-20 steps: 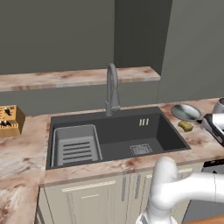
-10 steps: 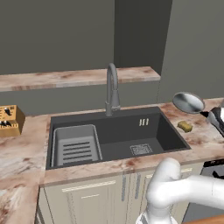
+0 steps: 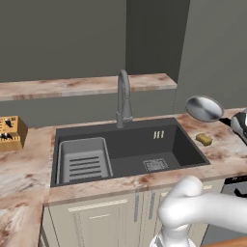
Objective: Pick the pan and sponge and place them into the sink. Then turn on the water.
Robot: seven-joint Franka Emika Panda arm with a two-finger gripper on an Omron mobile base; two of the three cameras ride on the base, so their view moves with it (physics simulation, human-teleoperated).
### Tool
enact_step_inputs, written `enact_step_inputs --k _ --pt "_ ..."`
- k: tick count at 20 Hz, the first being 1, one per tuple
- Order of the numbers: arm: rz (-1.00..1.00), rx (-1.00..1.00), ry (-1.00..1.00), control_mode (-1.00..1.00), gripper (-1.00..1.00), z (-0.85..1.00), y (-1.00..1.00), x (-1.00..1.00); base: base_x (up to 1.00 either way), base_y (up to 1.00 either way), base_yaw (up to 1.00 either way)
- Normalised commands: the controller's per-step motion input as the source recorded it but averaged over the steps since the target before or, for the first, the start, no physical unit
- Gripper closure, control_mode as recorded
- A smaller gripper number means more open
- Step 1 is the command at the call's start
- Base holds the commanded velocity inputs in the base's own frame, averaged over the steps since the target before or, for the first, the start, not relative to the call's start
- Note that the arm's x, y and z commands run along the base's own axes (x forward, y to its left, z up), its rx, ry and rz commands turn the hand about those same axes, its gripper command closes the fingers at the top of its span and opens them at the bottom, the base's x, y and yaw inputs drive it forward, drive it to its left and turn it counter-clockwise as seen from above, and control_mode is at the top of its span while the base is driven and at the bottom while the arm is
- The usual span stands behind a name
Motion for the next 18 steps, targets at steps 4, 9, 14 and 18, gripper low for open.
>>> enact_step_inputs --k 4,9,14,18 --pt "0.16 -0.09 0.00 -1.00 1.00 0.00 0.71 0.00 0.00 0.00 0.00" --pt "0.17 -0.08 0.00 -1.00 1.00 0.00 0.69 -0.05 0.00 0.00 0.00" --pt "0.17 -0.12 0.00 -1.00 1.00 -0.13 0.66 -0.06 0.00 0.00 0.00" --pt "0.15 -0.14 0.01 -1.00 1.00 -0.34 0.55 0.00 0.00 0.00 0.00"
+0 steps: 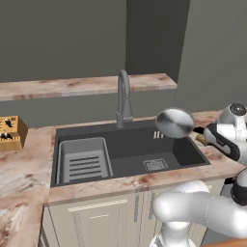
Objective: Pick the pan and sponge and place them into the sink. Then turn on the water.
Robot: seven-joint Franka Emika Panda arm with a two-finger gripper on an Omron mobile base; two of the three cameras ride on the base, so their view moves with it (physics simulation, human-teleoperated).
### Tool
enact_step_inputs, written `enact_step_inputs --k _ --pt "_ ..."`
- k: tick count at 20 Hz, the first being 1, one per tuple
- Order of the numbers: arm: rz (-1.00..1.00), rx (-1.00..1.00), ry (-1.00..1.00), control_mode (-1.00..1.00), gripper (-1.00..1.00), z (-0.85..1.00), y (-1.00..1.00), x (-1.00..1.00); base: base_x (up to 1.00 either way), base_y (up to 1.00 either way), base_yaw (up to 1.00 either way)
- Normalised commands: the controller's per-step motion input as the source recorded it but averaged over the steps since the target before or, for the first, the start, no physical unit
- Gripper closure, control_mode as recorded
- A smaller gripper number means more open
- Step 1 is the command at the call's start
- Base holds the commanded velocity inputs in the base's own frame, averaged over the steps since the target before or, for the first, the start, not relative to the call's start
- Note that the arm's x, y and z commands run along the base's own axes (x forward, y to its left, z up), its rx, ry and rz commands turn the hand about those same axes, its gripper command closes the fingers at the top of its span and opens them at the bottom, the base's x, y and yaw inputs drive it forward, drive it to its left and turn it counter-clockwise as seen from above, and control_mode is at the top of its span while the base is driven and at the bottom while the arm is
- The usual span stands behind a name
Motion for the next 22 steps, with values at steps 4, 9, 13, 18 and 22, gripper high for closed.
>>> enact_step_inputs --k 4,9,13,18,22 --pt "0.21 -0.10 0.00 -1.00 1.00 -0.18 0.31 0.00 0.00 0.00 0.00" --pt "0.20 -0.04 0.00 -1.00 1.00 -0.06 0.37 0.00 0.00 0.00 0.00" --pt "0.17 -0.09 0.02 -1.00 1.00 -0.16 0.56 0.03 0.00 0.00 0.00" --pt "0.11 -0.13 0.06 -1.00 1.00 -0.07 0.61 0.16 0.00 0.00 0.00" --pt "0.05 -0.12 0.06 -1.00 1.00 0.00 0.46 0.21 0.00 0.00 0.00"
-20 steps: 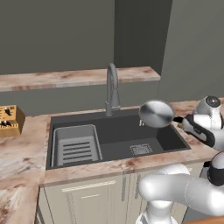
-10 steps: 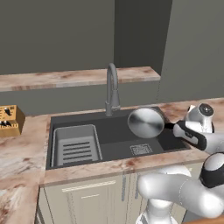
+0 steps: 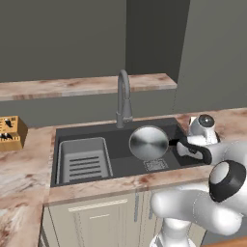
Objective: Pick the pan and sponge and place them into the sink. Then turn on the water.
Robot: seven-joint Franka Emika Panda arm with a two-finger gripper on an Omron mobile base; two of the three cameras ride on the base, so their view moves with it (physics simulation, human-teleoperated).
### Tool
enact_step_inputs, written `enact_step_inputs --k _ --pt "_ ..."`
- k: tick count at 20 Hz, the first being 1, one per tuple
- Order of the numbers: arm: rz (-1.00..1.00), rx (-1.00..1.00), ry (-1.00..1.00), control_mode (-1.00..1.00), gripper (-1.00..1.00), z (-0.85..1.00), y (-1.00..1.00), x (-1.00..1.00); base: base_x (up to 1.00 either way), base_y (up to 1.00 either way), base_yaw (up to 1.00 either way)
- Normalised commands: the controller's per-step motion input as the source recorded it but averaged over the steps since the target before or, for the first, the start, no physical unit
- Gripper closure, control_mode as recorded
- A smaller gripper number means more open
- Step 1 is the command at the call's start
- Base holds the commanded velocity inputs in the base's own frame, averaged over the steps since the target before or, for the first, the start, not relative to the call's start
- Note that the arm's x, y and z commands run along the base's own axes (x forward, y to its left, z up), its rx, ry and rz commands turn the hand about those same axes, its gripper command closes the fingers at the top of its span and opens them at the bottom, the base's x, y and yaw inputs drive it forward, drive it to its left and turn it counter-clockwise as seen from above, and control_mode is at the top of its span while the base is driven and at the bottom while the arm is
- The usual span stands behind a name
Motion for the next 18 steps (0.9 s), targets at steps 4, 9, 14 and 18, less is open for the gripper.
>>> enact_step_inputs --k 4,9,14,18 --pt "0.03 -0.05 0.05 -1.00 1.00 0.00 0.19 0.25 0.00 0.00 0.00" --pt "0.04 0.00 0.04 -1.00 1.00 -0.10 0.05 0.30 0.00 0.00 0.00" --pt "0.06 0.00 0.05 -1.00 1.00 -0.18 0.13 0.43 0.00 0.00 0.00" --pt "0.07 0.00 0.05 -1.00 1.00 -0.24 0.13 0.39 0.00 0.00 0.00"
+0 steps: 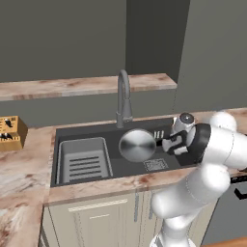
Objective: Pick the pan and sponge and place them into the sink. Then turn on the water.
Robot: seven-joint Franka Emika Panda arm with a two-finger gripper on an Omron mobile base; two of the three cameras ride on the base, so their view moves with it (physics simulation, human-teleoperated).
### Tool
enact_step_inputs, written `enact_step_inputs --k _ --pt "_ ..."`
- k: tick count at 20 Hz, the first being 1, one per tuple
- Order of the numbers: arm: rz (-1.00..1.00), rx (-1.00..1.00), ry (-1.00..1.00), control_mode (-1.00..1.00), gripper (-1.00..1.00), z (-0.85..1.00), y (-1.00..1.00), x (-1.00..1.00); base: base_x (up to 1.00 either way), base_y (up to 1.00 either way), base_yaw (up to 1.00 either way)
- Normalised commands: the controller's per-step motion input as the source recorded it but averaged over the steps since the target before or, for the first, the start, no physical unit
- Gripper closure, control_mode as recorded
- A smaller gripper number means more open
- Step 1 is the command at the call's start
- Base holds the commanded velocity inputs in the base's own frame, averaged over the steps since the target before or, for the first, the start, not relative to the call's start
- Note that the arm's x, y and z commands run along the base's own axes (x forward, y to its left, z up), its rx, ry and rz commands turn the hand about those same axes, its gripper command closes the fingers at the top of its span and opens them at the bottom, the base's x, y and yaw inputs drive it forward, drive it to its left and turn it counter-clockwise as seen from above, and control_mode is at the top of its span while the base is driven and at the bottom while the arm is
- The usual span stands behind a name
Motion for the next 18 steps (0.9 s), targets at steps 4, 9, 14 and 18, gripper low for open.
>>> enact_step_inputs --k 4,9,14,18 --pt "0.08 0.02 0.02 -1.00 1.00 -0.23 0.02 0.27 0.00 0.00 0.00" --pt "0.08 0.03 0.01 -1.00 1.00 -0.34 0.03 0.25 0.00 0.00 0.00" --pt "0.07 0.01 0.03 -1.00 1.00 -0.48 0.05 0.29 0.00 0.00 0.00" --pt "0.05 0.00 0.05 -1.00 1.00 -0.47 0.05 0.31 0.00 0.00 0.00"
